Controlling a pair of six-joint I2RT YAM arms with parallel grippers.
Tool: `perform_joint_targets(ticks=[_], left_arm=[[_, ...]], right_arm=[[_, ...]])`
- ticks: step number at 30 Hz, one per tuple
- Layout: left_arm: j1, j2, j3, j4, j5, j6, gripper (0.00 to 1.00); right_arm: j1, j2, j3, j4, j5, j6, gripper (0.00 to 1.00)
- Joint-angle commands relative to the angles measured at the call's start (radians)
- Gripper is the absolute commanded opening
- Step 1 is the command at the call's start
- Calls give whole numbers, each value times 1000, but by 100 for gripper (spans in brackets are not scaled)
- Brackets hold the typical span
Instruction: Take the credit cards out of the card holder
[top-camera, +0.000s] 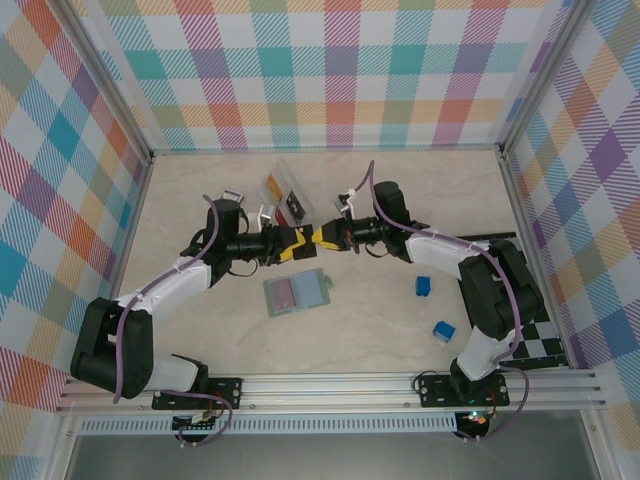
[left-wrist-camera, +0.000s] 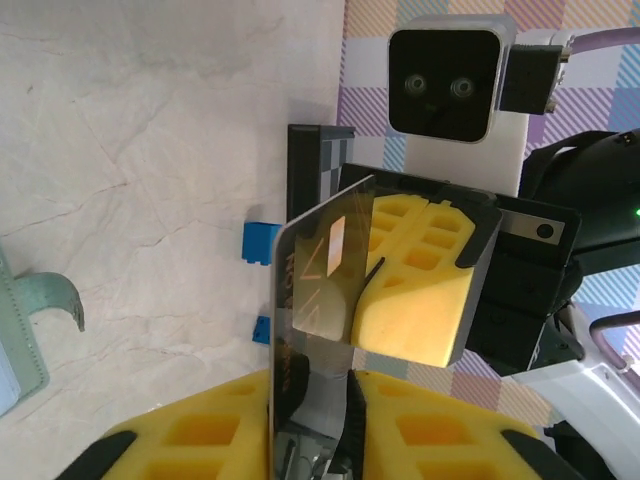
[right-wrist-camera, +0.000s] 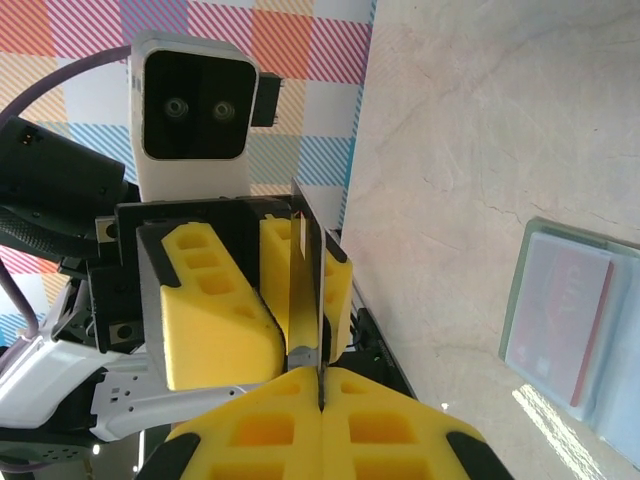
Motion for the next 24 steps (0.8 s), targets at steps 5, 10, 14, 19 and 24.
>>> perform_joint_targets(ticks=[5,10,14,19,24], left_arm=[[-10,-64,0,-51,-76,48,0],[-10,-73,104,-412,-228,200,0],[-15,-36,206,-718,-432,268,0],[-41,63,349,-862,-617,256,0],[-87,238,567,-993,-813,252,0]], right_arm=[[2,-44,28,-169,25,-104,12],[0,-105,101,-527,212,-276,49],[1,-175,118,-693,406,-356,69],[-2,-241,86,-799,569,-385,93],[-11,-289,12,-768,580,-374,99]])
